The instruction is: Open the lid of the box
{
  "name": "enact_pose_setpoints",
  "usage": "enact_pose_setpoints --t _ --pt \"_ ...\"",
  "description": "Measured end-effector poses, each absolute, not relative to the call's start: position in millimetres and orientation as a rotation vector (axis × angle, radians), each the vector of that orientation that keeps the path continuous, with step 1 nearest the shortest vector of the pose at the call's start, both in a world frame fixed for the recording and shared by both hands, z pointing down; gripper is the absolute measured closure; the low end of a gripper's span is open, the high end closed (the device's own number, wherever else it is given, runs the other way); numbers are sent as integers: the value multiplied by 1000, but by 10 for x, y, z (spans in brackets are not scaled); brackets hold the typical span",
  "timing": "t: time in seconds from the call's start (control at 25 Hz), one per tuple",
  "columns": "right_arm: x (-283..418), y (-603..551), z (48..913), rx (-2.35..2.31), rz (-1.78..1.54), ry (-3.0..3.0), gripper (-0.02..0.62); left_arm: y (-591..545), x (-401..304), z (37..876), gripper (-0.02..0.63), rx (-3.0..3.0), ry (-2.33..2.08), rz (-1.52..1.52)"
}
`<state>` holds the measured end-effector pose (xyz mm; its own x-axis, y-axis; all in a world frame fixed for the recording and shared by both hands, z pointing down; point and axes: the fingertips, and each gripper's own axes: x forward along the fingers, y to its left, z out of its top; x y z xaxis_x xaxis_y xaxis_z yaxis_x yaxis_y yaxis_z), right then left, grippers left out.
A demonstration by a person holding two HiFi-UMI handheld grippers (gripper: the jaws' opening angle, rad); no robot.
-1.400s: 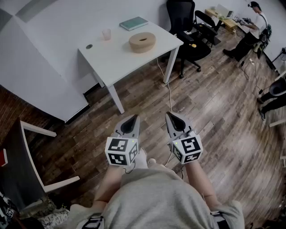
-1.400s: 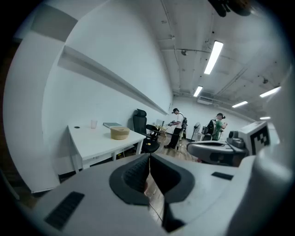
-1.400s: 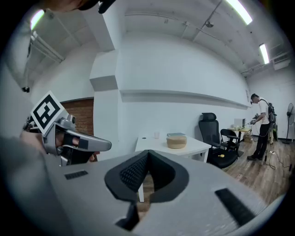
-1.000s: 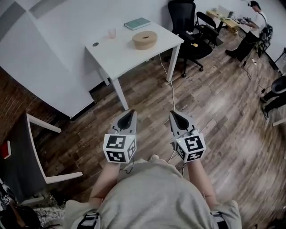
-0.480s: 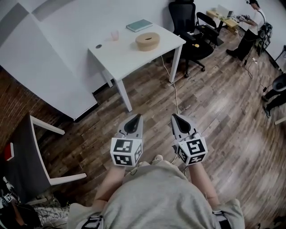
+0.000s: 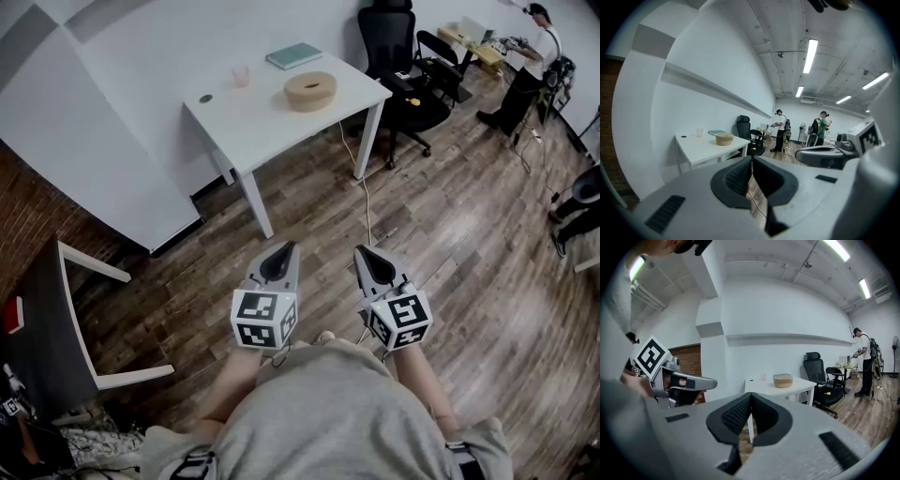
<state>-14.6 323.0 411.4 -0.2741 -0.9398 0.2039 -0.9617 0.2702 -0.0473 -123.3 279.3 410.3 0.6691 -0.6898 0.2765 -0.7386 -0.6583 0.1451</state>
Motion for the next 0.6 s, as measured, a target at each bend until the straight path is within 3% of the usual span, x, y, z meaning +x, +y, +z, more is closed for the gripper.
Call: enact_pose_setpoints --t 0.32,0.6 --pt "76 3014 4254 1775 270 -2395 583 2606 -1033 4219 589 2627 -1161 289" --pt "203 2922 4318 1742 275 -2393 548 2519 -943 4288 519 2611 -1180 291"
